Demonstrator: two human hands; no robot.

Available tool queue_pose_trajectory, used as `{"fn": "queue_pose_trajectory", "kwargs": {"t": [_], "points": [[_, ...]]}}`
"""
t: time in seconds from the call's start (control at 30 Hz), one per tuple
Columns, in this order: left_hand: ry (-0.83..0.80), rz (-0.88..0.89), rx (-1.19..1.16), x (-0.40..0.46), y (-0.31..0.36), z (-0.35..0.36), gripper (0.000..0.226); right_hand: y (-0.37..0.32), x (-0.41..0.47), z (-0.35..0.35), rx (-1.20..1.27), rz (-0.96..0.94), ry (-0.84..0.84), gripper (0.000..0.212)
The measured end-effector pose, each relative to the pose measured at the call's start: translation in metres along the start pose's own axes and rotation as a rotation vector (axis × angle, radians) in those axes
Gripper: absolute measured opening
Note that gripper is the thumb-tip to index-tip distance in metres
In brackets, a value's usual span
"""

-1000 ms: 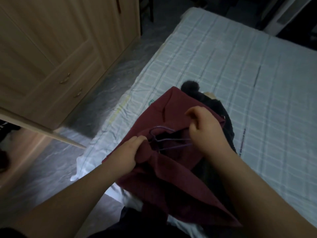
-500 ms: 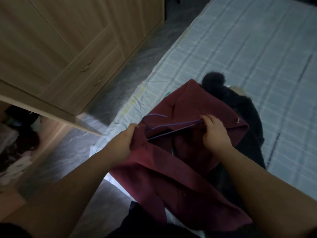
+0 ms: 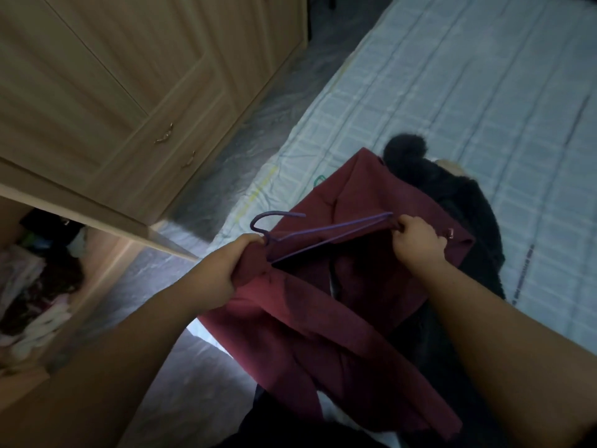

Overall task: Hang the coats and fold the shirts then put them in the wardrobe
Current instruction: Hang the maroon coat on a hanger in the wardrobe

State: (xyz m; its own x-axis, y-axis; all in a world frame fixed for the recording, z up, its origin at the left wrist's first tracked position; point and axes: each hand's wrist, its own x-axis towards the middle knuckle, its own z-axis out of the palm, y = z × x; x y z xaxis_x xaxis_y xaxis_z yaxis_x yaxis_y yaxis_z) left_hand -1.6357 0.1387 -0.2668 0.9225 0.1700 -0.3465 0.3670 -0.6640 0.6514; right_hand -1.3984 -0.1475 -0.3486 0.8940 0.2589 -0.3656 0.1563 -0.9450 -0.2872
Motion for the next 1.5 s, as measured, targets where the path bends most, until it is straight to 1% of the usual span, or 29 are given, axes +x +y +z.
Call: {"fn": "queue_pose_trajectory", "kwargs": {"t": [0.03,0.1,0.2,0.23,0.3,0.4,0.47,0.6,0.7,0.8,0.87,0.93,1.0,1.03,1.1,1.2,1.27,1.3,1.37,1.43,1.5], "points": [[0.001,0.039,-0.015,-0.003,0.006,-0.009,0.055,-0.004,-0.003,-0.012,0.094,0.039,-0.005,0.018],[0.021,0.101,-0.041,-0.006,0.021,-0.034,0.052,-0.011,-0.01,-0.047,0.241,0.085,0.029,0.023],[0.068,0.18,-0.02,0.0,0.055,-0.078,0.037,-0.025,-0.025,-0.106,0.433,0.051,0.118,0.021],[0.087,0.205,-0.002,0.004,0.065,-0.092,0.036,-0.032,-0.03,-0.127,0.47,0.037,0.174,0.023],[0.109,0.251,0.053,0.015,0.083,-0.119,0.041,-0.044,-0.044,-0.165,0.563,0.035,0.289,0.027],[0.104,0.324,0.124,0.026,0.116,-0.151,0.041,-0.053,-0.069,-0.208,0.706,0.092,0.421,0.029],[0.134,0.381,0.156,0.029,0.138,-0.167,0.04,-0.056,-0.089,-0.234,0.792,0.144,0.507,0.027],[0.189,0.479,0.194,0.036,0.176,-0.195,0.039,-0.062,-0.133,-0.288,0.86,0.168,0.65,0.031],[0.214,0.565,0.209,0.036,0.209,-0.215,0.039,-0.067,-0.164,-0.33,0.905,0.147,0.723,0.027],[0.241,0.625,0.239,0.036,0.244,-0.235,0.036,-0.072,-0.196,-0.369,0.959,0.093,0.852,0.028],[0.268,0.66,0.261,0.036,0.271,-0.248,0.036,-0.079,-0.22,-0.392,1.041,0.074,0.864,0.024],[0.267,0.691,0.284,0.034,0.296,-0.255,0.032,-0.089,-0.238,-0.408,1.195,0.039,0.803,0.022],[0.247,0.735,0.284,0.032,0.317,-0.253,0.025,-0.104,-0.25,-0.41,1.309,-0.001,0.764,0.018],[0.232,0.769,0.266,0.03,0.326,-0.249,0.022,-0.111,-0.251,-0.407,1.325,-0.023,0.755,0.016],[0.205,0.847,0.196,0.029,0.342,-0.239,0.017,-0.123,-0.253,-0.395,1.267,-0.1,0.723,0.012],[0.183,0.91,0.053,0.031,0.362,-0.225,0.023,-0.137,-0.253,-0.368,1.162,-0.212,0.634,0.027],[0.223,0.947,-0.001,0.035,0.371,-0.22,0.028,-0.145,-0.253,-0.344,1.082,-0.332,0.59,0.036],[0.26,0.972,-0.009,0.038,0.375,-0.22,0.03,-0.147,-0.251,-0.332,1.057,-0.394,0.578,0.044],[0.343,1.005,-0.029,0.04,0.38,-0.224,0.031,-0.149,-0.25,-0.307,1.048,-0.472,0.557,0.054],[0.417,1.047,-0.061,0.039,0.385,-0.23,0.028,-0.143,-0.247,-0.29,0.989,-0.502,0.594,0.058],[0.47,1.107,-0.074,0.037,0.393,-0.237,0.028,-0.132,-0.247,-0.285,0.874,-0.461,0.611,0.064]]}}
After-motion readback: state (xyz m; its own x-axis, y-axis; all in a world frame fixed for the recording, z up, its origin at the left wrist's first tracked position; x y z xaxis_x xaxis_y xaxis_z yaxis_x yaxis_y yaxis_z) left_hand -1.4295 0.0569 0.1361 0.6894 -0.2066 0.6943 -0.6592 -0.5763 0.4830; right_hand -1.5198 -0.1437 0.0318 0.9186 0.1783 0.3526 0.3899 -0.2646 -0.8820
